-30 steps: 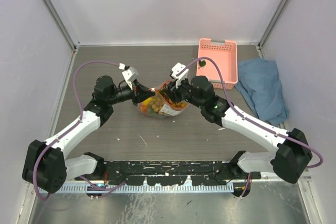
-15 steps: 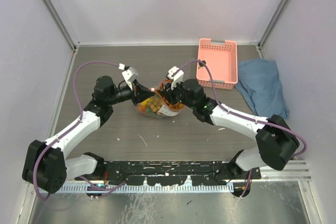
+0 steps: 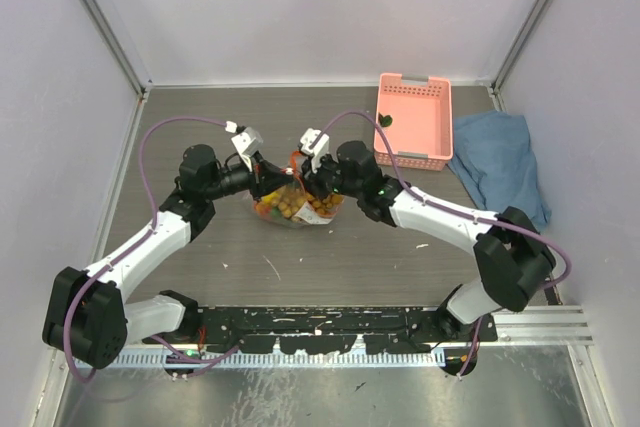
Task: Place the food in the zip-top bag and seal the zipper
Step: Zip the zipper food storage bag at the center of the board.
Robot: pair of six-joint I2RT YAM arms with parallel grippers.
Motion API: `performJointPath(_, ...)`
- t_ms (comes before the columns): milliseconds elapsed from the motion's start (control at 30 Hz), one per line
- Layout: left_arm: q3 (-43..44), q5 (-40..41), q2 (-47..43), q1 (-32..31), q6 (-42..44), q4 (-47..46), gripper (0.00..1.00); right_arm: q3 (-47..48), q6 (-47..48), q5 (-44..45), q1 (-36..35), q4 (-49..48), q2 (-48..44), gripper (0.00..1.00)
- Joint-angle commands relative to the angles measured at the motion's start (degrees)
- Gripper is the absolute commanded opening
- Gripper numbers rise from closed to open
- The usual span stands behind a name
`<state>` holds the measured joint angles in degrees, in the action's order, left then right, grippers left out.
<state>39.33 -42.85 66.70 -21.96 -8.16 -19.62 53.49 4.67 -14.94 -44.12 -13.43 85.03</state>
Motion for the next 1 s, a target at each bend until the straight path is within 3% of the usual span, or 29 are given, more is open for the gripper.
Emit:
performJointPath(0, 1.82, -0.42, -3.03, 0.29, -0.27, -5.52, 0.0, 5.2, 3.47, -6.24, -1.31, 5.94, 4.04, 0.01)
performJointPath(167, 0.18, 1.42, -5.56, 1.68, -0.49, -5.57, 0.0, 8.4, 7.96, -7.11, -1.41, 13.22, 7.54, 0.01)
performJointPath(300, -0.71, 2.65, -6.94, 3.71, -0.73, -3.69, 0.0, 6.0, 10.9, -10.39, -0.83, 15.13, 2.48, 0.01)
performJointPath(500, -1.76, 2.71, -7.62, 4.07, -1.79, -5.11, 0.0, 12.88, 18.71, -13.5, -0.67, 31.33, 0.41, 0.01)
performJointPath(667, -0.83, 1.54, -8.5, 4.18, -1.93, -5.43, 0.0, 17.48, 22.47, -15.91, -0.65, 38.73, 3.13, 0.01)
performJointPath(833, -0.72, -4.56, -6.65, 4.16, -3.56, -8.35, 0.0, 20.9, 20.9, -15.46, -1.04, 38.66, 9.03, 0.01)
performJointPath(967, -2.32, -6.61, -6.44, 4.13, -4.47, -11.07, 0.0, 19.72, 16.67, -13.87, -1.12, 30.61, 11.69, 0.03)
